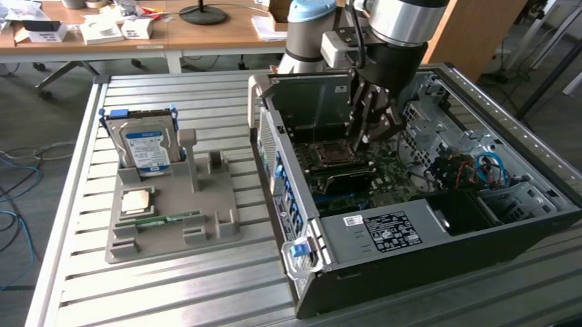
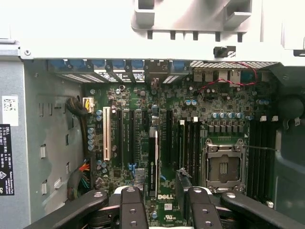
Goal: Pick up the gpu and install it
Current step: 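Insert the gpu into the slot, then press down on the gpu until it lock into place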
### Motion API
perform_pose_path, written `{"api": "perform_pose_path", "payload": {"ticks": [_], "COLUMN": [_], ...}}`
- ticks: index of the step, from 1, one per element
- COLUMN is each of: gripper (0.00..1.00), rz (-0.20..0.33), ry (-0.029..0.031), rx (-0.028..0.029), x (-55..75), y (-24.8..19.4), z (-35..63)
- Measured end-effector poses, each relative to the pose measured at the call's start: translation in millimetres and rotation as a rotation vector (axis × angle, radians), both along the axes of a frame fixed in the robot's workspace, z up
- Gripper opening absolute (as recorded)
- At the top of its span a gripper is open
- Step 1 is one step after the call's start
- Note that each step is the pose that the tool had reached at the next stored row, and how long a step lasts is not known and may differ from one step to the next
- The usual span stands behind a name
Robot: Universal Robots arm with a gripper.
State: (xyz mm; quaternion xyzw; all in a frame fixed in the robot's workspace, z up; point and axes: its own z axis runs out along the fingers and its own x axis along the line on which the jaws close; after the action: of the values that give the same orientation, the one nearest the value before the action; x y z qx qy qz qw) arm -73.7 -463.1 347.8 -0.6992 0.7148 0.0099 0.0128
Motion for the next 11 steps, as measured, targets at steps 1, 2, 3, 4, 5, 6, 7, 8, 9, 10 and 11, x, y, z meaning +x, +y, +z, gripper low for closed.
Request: {"api": "perform_pose_path", "payload": {"ticks": [1, 2, 3, 4, 5, 6, 7, 8, 9, 10, 11], "gripper": [0.40, 0.40, 0.40, 0.40, 0.40, 0.40, 0.40, 0.40, 0.40, 0.40, 0.40], "rz": [0.000, 0.000, 0.000, 0.000, 0.000, 0.000, 0.000, 0.000, 0.000, 0.000, 0.000], "ry": [0.0000, 0.0001, 0.0001, 0.0001, 0.0001, 0.0001, 0.0000, 0.0000, 0.0001, 0.0001, 0.0001], "rx": [0.0000, -0.0002, -0.0001, -0.0002, -0.0001, -0.0002, -0.0001, -0.0002, -0.0002, -0.0002, -0.0002], "x": [0.0, 0.0, 0.0, 0.0, 0.0, 0.0, 0.0, 0.0, 0.0, 0.0, 0.0], "y": [0.0, 0.0, 0.0, 0.0, 0.0, 0.0, 0.0, 0.0, 0.0, 0.0, 0.0], "z": [0.0, 0.1, 0.1, 0.1, 0.1, 0.1, 0.1, 0.1, 0.1, 0.1, 0.1]}}
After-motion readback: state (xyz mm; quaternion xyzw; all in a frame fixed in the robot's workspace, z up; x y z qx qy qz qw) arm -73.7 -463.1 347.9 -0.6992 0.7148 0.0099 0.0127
